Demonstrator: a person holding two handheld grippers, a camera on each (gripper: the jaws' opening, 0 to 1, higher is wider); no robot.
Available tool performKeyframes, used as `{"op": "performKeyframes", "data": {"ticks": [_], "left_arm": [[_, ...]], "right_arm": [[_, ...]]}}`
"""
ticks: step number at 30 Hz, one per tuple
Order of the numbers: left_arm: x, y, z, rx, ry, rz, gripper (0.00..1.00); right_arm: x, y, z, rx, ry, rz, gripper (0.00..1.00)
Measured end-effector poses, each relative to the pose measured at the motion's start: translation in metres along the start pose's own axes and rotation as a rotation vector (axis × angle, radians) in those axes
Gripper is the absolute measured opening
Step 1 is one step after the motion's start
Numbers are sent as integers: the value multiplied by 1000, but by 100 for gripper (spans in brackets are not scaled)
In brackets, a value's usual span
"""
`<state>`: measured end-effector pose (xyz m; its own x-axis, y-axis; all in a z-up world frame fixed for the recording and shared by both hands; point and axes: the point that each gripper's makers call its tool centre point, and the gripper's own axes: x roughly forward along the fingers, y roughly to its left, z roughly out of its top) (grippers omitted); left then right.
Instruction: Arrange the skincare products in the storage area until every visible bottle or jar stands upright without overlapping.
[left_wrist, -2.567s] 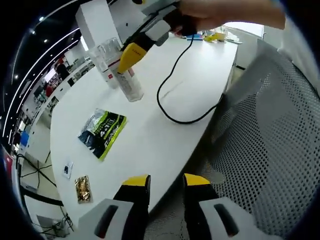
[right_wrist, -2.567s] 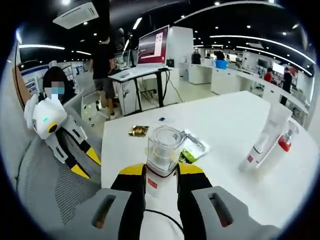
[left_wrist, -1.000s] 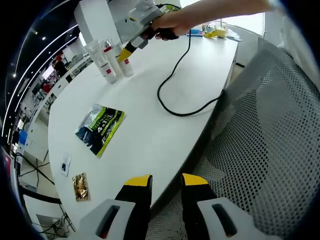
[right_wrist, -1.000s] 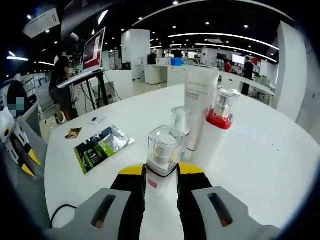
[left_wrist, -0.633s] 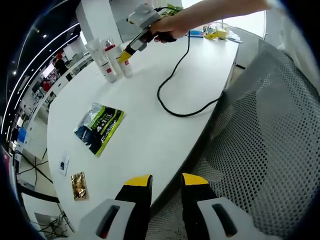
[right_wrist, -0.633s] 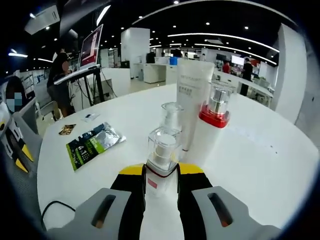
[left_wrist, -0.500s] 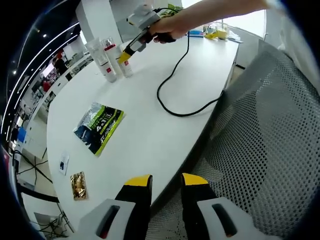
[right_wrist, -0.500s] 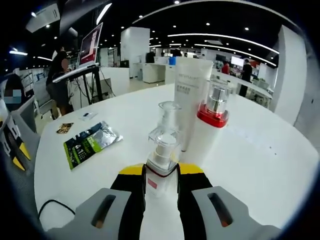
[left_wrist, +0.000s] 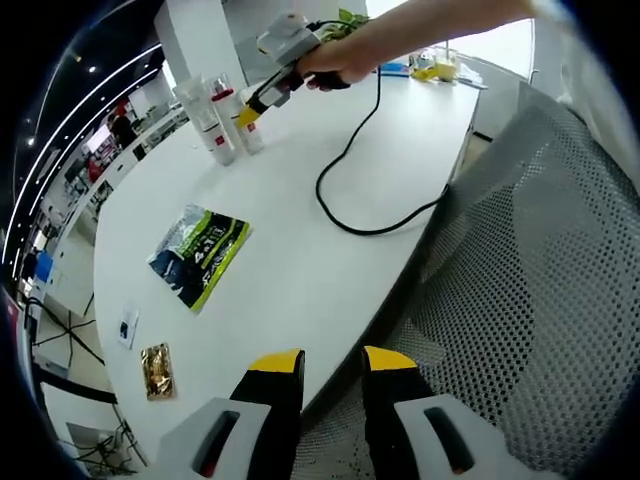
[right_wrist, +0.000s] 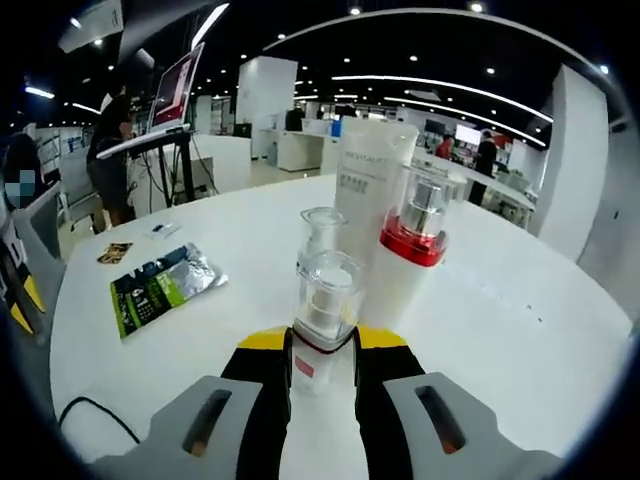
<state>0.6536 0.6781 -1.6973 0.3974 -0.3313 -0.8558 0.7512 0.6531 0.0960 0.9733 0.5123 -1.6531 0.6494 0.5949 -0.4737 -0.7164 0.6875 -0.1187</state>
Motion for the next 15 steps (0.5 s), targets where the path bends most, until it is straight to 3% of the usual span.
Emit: {"op": "performKeyframes", "data": {"ticks": [15], "left_arm": [[-1,2,1,1,-7,7,23]], "right_arm": [[2,-5,2,-29,-25,-36,21]]}}
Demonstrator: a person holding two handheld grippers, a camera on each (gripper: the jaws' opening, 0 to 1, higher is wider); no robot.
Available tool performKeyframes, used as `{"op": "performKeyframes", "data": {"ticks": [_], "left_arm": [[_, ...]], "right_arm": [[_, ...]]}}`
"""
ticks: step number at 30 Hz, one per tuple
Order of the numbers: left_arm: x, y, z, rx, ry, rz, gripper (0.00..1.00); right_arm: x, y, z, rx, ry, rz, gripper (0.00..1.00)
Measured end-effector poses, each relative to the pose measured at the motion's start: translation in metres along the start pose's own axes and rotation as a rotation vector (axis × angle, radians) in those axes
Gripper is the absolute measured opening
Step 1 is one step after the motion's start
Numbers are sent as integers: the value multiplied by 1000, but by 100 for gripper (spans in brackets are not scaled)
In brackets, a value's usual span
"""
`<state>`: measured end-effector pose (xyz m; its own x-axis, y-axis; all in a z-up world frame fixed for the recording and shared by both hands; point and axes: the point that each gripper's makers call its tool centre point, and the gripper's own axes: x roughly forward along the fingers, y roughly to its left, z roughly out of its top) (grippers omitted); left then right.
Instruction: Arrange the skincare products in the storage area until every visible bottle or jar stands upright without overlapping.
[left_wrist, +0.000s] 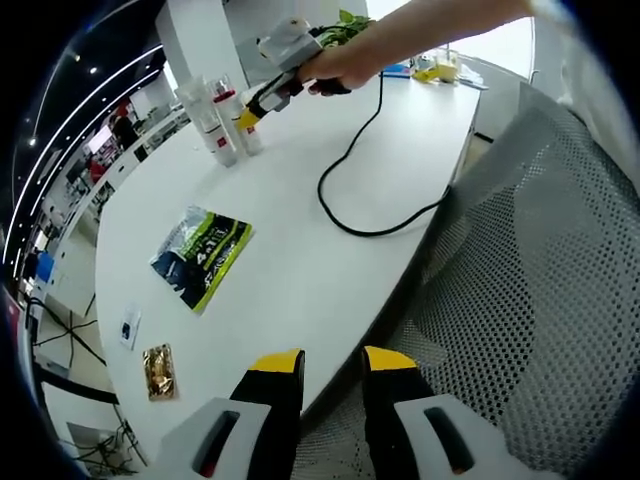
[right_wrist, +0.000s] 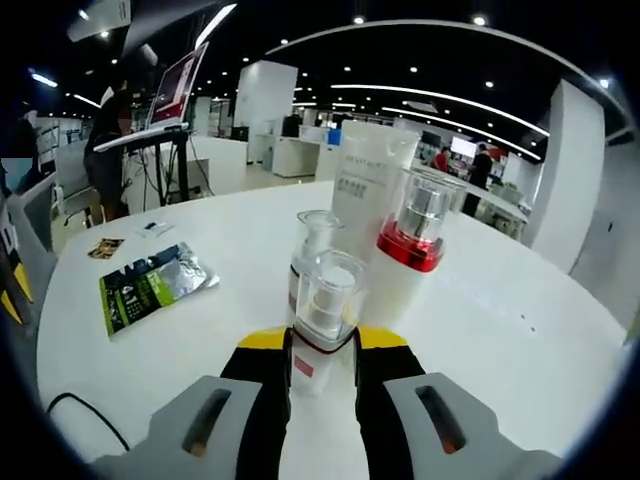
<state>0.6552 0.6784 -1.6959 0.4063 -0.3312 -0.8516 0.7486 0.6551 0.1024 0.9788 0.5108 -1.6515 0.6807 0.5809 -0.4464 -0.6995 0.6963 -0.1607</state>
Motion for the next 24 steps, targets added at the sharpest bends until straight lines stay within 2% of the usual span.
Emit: {"op": "performKeyframes", "data": {"ticks": [14,24], "left_arm": [[-1,2,1,-3,-10,9,23],[-1,2,2,-1,-16,8,23]], "right_arm": [[3,-9,0,8,24,-57,22],[6,-13,0,2,45,-67,22]]}}
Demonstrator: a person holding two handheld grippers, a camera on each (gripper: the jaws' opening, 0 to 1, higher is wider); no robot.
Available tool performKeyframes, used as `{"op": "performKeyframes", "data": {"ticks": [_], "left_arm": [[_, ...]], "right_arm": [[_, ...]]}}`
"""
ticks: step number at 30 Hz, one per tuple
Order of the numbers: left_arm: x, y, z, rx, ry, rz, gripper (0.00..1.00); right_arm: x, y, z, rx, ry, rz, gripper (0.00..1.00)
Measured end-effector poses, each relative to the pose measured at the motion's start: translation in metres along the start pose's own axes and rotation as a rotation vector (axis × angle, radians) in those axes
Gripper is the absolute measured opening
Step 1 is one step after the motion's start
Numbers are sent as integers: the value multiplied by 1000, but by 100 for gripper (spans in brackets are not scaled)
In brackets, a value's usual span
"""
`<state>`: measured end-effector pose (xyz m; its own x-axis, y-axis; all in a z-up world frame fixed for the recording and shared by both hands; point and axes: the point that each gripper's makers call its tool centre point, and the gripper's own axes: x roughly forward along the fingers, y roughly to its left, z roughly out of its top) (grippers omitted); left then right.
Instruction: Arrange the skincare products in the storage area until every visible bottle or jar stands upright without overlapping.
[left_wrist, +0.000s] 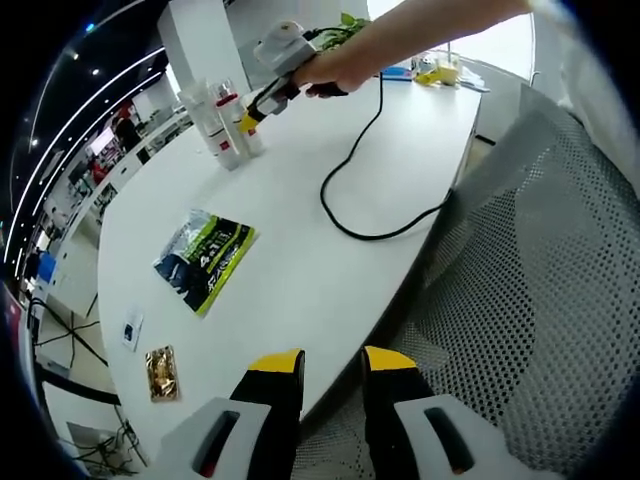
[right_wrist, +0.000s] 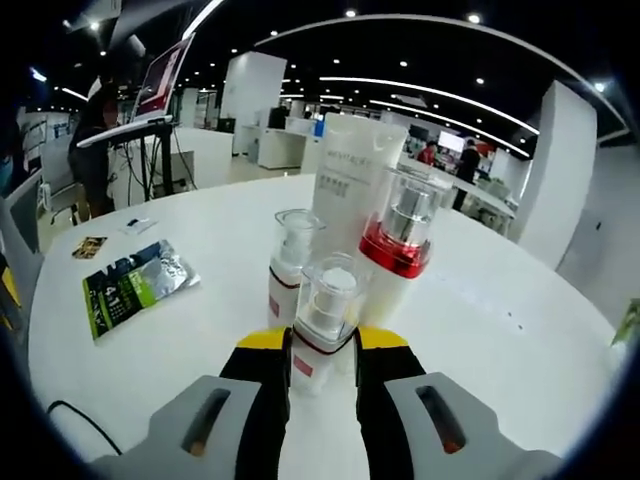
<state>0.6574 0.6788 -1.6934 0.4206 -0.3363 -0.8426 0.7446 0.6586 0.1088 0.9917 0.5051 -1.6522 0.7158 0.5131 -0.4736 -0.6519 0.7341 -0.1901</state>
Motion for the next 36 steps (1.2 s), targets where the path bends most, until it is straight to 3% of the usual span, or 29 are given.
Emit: {"op": "performKeyframes", "data": {"ticks": [6,18,25,36], "left_arm": [[0,0,0,1,-2,2,23],[0,0,1,5,-8,3,23],[0,0,2,5,-9,4,23],[0,0,2,4,-8,4,23]], "right_arm": [[-1,0,0,-3,20,-2,22],[-8,-3,8,46,-15,-15,24],[-7,3,-1,103,9,1,31],[-3,1,-12,134,54,11,21]]}}
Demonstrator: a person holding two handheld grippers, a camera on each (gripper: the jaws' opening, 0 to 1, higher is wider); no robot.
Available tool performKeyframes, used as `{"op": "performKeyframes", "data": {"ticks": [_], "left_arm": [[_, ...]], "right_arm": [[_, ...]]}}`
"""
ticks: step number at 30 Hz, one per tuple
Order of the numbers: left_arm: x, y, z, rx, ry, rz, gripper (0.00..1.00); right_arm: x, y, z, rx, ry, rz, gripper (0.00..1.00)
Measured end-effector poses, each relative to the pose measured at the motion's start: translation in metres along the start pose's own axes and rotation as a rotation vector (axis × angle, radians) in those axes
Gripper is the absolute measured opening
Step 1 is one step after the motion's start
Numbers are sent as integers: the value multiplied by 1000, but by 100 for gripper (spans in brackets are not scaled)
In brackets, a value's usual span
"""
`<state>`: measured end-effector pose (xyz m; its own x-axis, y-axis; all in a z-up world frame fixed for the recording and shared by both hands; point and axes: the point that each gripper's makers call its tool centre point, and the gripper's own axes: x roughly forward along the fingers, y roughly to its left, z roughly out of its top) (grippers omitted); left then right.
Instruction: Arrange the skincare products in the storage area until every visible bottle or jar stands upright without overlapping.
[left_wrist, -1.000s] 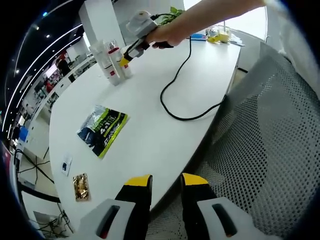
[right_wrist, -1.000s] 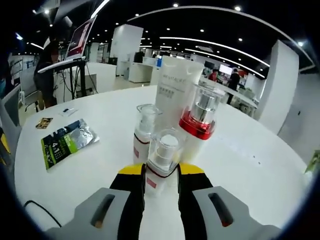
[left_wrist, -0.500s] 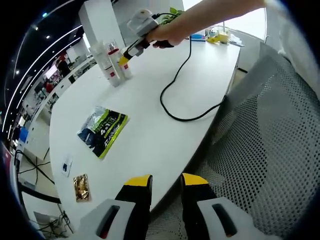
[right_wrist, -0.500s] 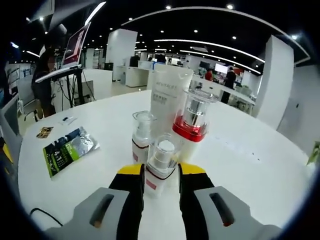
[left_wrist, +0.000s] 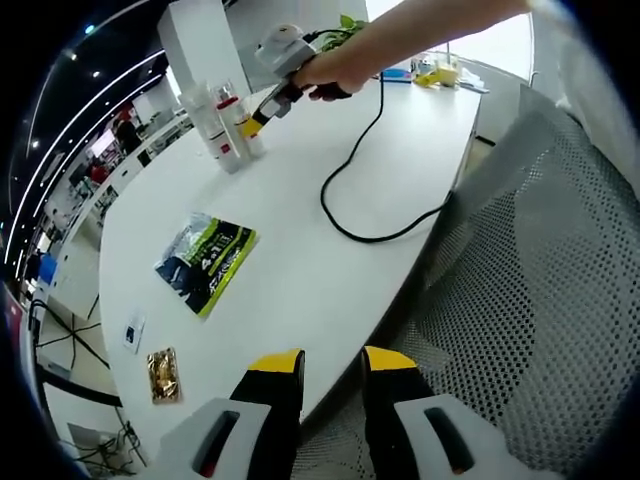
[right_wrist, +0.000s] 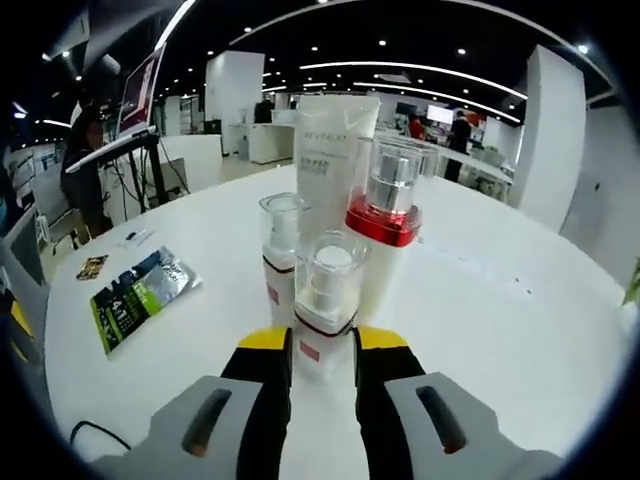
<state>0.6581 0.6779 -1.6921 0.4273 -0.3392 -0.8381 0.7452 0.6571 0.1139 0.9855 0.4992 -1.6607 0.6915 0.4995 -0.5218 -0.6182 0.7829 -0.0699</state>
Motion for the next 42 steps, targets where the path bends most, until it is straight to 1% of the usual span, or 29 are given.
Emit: {"op": "performKeyframes", "data": {"ticks": [9,16,24,34,37,39,42], "left_arm": [[0,-1,-1,0,4,-9,23],[1,-2,-1,-1,6,-13,23],[1,-2,-2,-2,8,-14,23],[1,-3,-1,-3,4,-15,23],[1,-3,-1,-2,5,-15,23],[1,-3,-1,-2,5,-15,23],[0,-2,-1,-2,5,-14,23]], "right_arm": [[2,-4,2,-6,7,1,20],[5,-6,3,16,10,-4,20],[5,-5,0,134,3,-22,20],[3,-6,-1,211,-7,-49,20],[4,-4,-5,202,15,-42,20],[7,-6,-5,182,10,-42,21],[8,-6,-4,177,6,-40,22]]}}
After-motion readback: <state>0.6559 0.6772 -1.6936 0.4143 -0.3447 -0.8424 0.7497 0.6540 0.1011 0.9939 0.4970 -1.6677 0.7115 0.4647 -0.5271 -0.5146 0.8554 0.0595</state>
